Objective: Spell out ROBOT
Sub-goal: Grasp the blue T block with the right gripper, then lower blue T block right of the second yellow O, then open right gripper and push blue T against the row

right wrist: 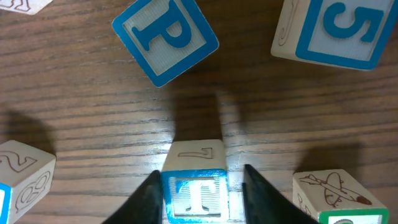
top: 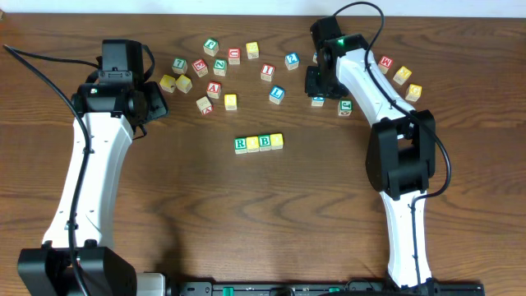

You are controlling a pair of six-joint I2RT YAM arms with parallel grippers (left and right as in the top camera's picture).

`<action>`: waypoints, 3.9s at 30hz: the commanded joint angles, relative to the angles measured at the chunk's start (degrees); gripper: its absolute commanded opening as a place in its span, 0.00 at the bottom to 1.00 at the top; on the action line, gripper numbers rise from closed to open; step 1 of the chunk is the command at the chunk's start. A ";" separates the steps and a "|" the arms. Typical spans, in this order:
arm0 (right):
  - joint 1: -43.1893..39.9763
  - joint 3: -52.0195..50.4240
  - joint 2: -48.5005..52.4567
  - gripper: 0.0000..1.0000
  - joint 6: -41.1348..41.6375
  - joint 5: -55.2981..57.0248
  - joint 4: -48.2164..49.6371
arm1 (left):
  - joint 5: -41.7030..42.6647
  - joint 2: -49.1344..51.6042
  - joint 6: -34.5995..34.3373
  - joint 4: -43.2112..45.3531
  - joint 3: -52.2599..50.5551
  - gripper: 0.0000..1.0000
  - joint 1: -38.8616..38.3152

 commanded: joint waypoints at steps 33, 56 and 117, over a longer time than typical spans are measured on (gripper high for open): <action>9.94 0.81 0.37 0.17 -6.03 -8.00 -16.61 | -0.76 0.66 0.55 0.00 0.96 0.67 0.24; 11.80 0.81 0.37 0.29 -5.38 -8.28 -19.26 | -0.76 0.66 0.55 0.00 0.90 0.67 0.24; 11.41 -11.28 -7.56 0.21 -5.03 -3.56 -10.73 | 2.49 0.72 0.59 -1.31 0.35 0.66 0.22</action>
